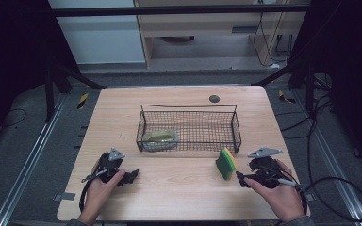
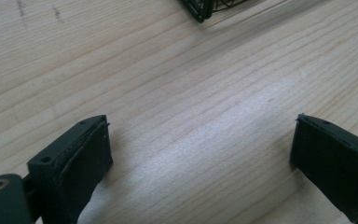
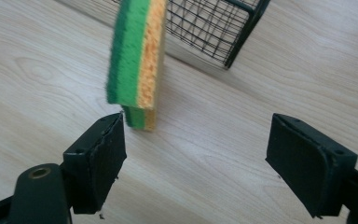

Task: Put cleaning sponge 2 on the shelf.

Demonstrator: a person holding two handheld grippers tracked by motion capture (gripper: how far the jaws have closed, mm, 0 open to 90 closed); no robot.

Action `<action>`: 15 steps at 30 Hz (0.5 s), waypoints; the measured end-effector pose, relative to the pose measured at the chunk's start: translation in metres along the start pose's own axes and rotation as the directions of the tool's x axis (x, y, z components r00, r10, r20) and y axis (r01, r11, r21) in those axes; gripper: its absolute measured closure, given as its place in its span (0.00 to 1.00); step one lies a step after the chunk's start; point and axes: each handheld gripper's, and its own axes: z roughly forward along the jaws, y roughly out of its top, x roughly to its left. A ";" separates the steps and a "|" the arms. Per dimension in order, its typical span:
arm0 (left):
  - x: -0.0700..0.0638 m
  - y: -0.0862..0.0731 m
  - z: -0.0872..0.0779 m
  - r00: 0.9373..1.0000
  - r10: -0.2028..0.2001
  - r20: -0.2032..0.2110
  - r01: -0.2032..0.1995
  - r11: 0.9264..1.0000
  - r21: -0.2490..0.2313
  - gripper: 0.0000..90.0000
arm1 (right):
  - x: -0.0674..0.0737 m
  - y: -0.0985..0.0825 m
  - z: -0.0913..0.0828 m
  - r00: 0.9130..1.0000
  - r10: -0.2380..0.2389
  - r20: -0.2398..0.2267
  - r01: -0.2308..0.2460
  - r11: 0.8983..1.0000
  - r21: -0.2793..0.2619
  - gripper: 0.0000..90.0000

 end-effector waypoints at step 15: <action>0.008 -0.003 0.004 0.998 -0.044 -0.047 0.042 0.998 -0.041 0.00 | 0.017 0.047 -0.011 0.998 -0.031 -0.058 0.033 0.999 0.029 0.30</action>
